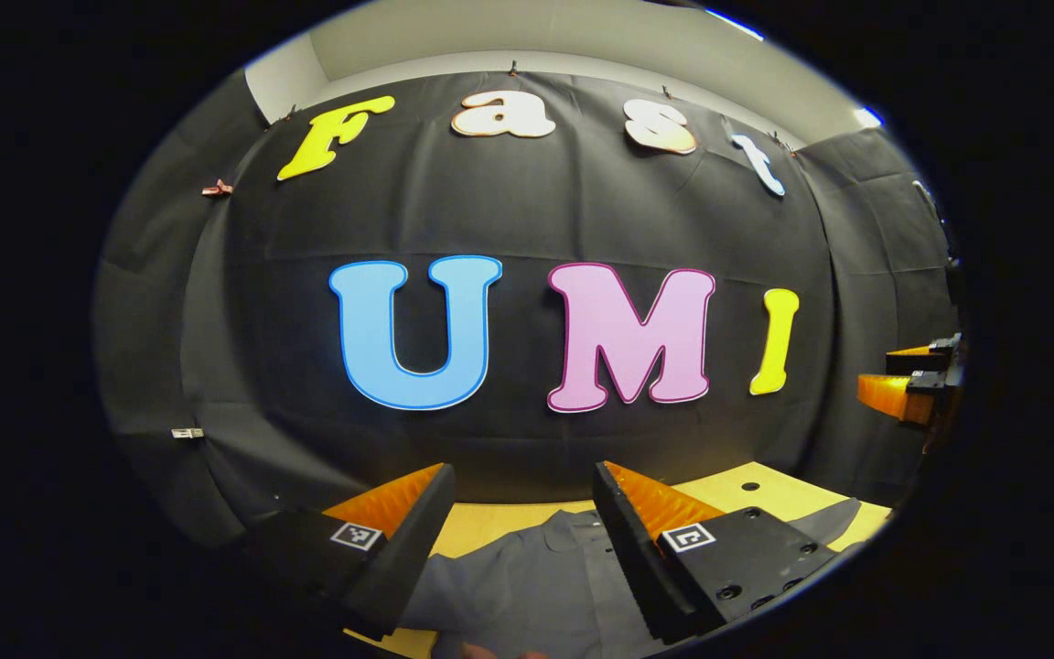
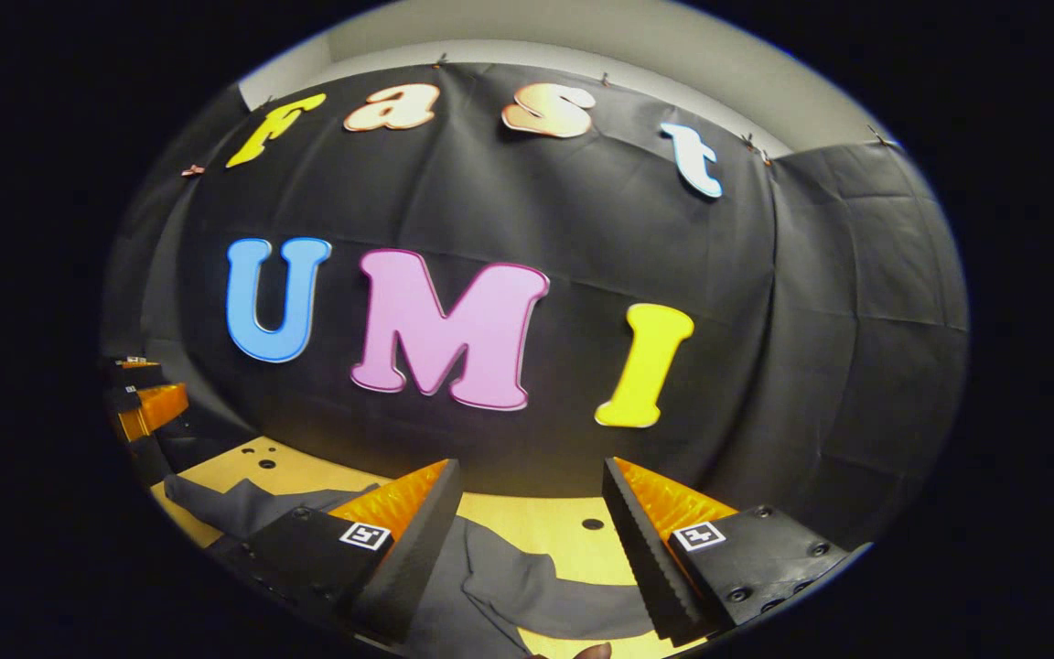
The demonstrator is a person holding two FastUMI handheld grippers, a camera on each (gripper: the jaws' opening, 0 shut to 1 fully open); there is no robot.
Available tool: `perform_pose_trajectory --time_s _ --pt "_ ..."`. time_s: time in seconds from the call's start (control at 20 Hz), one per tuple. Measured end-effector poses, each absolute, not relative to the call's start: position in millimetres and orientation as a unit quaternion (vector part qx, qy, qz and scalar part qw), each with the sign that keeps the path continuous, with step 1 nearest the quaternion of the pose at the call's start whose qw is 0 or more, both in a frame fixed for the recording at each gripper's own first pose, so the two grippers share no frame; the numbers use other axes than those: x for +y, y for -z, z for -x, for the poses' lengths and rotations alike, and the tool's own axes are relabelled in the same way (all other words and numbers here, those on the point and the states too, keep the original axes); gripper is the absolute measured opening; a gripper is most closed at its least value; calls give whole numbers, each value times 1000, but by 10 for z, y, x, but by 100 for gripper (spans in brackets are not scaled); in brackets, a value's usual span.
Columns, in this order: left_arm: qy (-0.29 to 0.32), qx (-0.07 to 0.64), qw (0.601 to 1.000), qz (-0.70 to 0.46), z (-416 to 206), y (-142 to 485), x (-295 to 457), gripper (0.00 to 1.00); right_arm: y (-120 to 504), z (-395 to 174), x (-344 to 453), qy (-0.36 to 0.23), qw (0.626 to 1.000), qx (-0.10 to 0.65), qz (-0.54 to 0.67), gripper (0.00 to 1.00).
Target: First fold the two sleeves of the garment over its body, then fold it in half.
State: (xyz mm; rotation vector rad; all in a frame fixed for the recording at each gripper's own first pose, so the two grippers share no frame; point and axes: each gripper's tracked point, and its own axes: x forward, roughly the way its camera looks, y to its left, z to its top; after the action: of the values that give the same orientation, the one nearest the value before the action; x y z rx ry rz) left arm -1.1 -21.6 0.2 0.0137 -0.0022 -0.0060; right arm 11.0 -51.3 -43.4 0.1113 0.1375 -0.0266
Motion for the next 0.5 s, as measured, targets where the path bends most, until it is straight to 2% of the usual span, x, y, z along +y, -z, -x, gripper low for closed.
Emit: perform_pose_trajectory --time_s 0.1,0.15,0.25,0.3,0.35,0.4,0.5 --pt "4 1 1000 -6 9 9 -319 95 635 -101 -853 33 994 84 -57 92" --pt "5 3 1000 -7 17 16 -381 95 752 -100 -1040 43 993 93 -52 96" --pt "8 9 1000 -9 24 59 -501 95 1021 -85 -1355 57 991 118 -40 92" --pt "9 14 1000 -10 27 93 -574 95 1150 -86 -1490 61 989 130 -35 96" --pt "8 19 1000 -13 21 117 -635 95 1297 -65 -1614 65 987 143 -32 92" --pt "7 23 1000 -16 0 155 -712 95 1442 -44 -1715 68 985 156 -31 96" --pt "8 28 999 -17 -28 170 -857 95 1759 -29 -1865 66 980 183 -32 96"
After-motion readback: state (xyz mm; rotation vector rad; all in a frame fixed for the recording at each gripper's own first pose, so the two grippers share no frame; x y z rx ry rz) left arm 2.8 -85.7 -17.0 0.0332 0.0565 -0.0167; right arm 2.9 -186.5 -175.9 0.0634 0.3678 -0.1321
